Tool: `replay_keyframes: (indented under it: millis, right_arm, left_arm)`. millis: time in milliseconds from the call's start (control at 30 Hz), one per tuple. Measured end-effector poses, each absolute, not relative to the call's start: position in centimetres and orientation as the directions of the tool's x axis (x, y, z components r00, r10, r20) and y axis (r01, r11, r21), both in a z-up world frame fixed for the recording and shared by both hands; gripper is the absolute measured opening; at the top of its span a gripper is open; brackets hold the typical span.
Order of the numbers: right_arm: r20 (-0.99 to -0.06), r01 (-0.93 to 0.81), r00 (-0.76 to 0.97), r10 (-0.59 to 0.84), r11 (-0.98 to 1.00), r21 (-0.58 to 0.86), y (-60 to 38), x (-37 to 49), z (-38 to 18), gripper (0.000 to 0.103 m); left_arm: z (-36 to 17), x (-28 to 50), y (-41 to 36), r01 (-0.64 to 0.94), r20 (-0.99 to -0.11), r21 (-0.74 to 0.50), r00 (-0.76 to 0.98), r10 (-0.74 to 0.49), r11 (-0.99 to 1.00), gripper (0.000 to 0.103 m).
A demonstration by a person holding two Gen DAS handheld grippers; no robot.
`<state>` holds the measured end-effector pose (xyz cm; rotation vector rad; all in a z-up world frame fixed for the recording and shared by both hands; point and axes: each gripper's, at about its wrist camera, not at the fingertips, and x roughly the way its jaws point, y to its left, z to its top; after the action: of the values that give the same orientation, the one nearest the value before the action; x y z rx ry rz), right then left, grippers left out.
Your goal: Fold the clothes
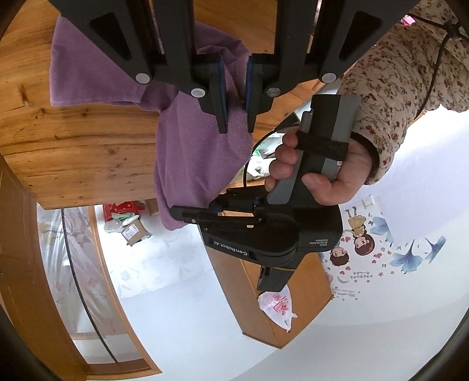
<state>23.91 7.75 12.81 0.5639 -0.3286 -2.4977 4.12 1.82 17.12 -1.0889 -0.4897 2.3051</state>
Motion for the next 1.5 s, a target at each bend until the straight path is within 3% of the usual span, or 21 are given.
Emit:
replay_keyframes:
  millis: [467, 1000, 1500]
  right_arm:
    - [-0.264, 0.425, -0.787, -0.558, -0.800, 0.424, 10.3, 24.7, 13.4, 0.011]
    - [-0.259, 0.333, -0.796, -0.547, -0.754, 0.566, 16.0, 24.7, 10.4, 0.011]
    - [-0.264, 0.467, -0.727, -0.634, -0.739, 0.486, 11.1, 23.0, 12.7, 0.011]
  left_arm:
    - [18.5, 4.1, 3.7, -0.364, -0.569, -0.536, -0.511, 0.644, -0.762, 0.010]
    - [15.2, 2.1, 11.8, -0.406, -0.651, -0.508, -0.396, 0.647, -0.760, 0.010]
    - [17.0, 3.0, 5.4, -0.371, -0.591, -0.545, -0.467, 0.658, -0.752, 0.010]
